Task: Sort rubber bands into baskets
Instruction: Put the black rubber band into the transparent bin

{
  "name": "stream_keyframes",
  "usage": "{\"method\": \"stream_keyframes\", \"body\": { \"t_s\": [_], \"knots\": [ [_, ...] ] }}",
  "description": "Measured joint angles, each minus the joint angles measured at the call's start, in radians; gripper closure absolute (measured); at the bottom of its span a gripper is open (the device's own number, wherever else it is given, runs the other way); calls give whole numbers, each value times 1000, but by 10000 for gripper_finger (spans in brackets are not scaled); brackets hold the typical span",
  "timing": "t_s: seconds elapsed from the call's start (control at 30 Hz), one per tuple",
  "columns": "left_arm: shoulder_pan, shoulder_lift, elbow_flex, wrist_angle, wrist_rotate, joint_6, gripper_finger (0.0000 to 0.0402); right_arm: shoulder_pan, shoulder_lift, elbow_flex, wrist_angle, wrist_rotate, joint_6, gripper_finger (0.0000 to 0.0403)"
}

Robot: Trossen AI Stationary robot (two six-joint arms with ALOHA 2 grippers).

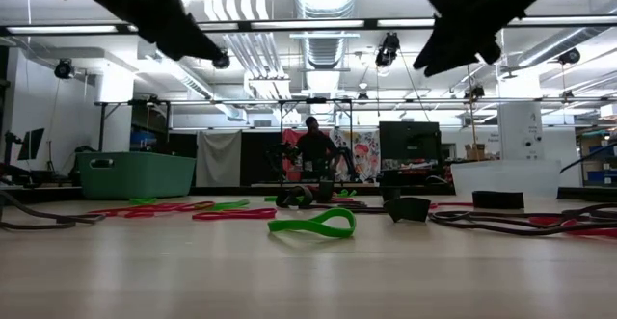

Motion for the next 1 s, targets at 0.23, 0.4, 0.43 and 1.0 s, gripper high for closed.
{"method": "stream_keyframes", "body": {
  "t_s": [0.23, 0.4, 0.43, 1.0],
  "knots": [
    [0, -22, -16, -51, -1, -1, 325, -49, 205, 84, -56, -86, -289, 220],
    [0, -29, -31, -49, -1, 2, 325, -112, 329, 84, 8, -162, -391, 220],
    [0, -29, -33, -50, -1, 2, 325, -127, 355, 84, 22, -183, -403, 220],
    [0, -27, -47, -49, -9, 3, 325, -306, 621, 84, 204, -436, -453, 220]
  ]
}}
